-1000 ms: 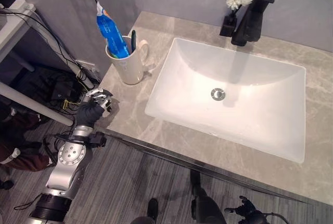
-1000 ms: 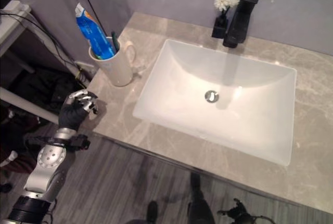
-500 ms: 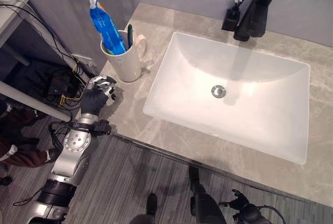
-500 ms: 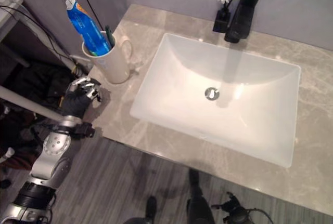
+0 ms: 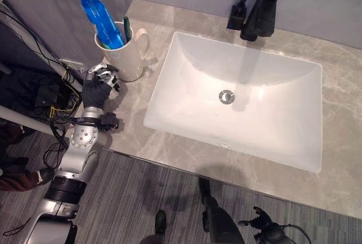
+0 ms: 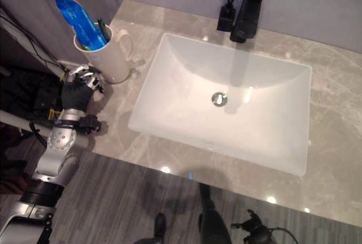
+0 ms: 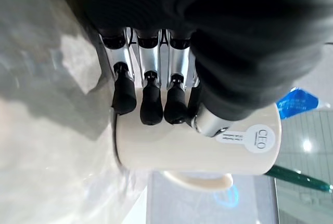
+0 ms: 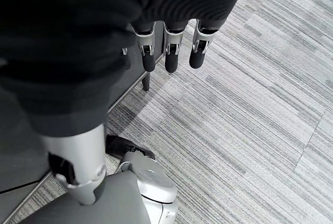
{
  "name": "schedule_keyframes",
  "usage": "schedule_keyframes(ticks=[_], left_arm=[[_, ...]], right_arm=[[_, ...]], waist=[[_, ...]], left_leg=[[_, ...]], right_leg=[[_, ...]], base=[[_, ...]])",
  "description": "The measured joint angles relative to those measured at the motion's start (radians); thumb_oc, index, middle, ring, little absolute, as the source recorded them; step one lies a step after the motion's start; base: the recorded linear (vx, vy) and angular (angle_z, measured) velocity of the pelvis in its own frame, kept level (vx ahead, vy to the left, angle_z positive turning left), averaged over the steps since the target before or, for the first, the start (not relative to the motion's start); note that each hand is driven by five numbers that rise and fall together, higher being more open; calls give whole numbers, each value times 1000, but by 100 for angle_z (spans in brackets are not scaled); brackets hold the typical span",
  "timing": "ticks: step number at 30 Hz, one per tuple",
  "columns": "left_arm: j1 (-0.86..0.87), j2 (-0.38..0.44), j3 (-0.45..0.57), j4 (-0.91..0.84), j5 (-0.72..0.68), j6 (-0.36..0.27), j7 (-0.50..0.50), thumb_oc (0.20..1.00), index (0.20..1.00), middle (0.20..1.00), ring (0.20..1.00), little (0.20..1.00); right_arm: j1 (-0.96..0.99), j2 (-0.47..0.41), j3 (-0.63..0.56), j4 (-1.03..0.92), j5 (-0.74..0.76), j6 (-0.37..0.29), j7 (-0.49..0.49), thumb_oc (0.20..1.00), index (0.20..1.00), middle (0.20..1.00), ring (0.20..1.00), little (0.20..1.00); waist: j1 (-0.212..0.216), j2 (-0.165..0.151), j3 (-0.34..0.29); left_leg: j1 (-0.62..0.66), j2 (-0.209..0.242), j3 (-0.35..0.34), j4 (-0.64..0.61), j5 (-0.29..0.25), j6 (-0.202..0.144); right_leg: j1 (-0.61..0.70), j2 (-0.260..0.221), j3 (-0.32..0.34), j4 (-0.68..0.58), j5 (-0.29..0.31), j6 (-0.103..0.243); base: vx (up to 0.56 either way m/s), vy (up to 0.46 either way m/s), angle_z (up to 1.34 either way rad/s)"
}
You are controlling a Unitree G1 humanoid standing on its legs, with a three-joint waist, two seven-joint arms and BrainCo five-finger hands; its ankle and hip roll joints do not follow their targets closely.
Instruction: Put brush and paste in cup on sink, flatten towel.
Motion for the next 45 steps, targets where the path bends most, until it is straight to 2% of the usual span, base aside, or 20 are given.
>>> schedule_keyframes(ticks=[9,12,21,24,40,45], left_arm=[[-111,4,1,104,-19,-12,40,200,200,200,200,200],[-152,5,-1,145,-28,-23,59,200,200,200,200,200],[-225,11,-18,206,-45,-23,80,200,200,200,200,200],[-264,51,-52,250,-44,-25,85,200,200,200,200,200],[-465,117,-118,446,-49,-27,136,200,200,200,200,200],[-452,120,-119,410,-33,-16,144,200,200,200,200,200]], right_arm=[[-1,0,3,-16,0,-7,0,1000,1000,1000,1000,1000],[-1,0,3,-16,1,-13,-1,1000,1000,1000,1000,1000],[3,-8,2,6,1,-15,-2,1000,1000,1000,1000,1000],[3,-8,3,5,1,-16,-2,1000,1000,1000,1000,1000],[-2,-4,40,3,37,-19,-11,1000,1000,1000,1000,1000],[-3,-3,39,6,39,-20,-20,1000,1000,1000,1000,1000]], waist=[[-19,-4,-2],[-37,-5,-2],[-41,-7,-1],[-46,-10,0],[-63,-18,1],[-65,-18,1]], left_leg=[[-14,0,31,0,-1,-2],[-24,1,36,-1,-1,-2],[-35,2,41,-1,-1,-2],[-39,2,40,-1,-1,-2],[-79,2,65,-1,-1,-5],[-76,6,66,-1,-1,-6]], right_leg=[[-31,12,26,0,11,-8],[-43,13,30,0,13,-8],[-57,17,34,0,20,-15],[-61,17,36,0,20,-15],[-111,25,56,0,30,-21],[-109,28,57,1,30,-22]], base=[[-16,-1,-10],[-11,-6,-5],[0,0,0],[0,0,0],[-1,-3,-3],[5,-9,-3]])
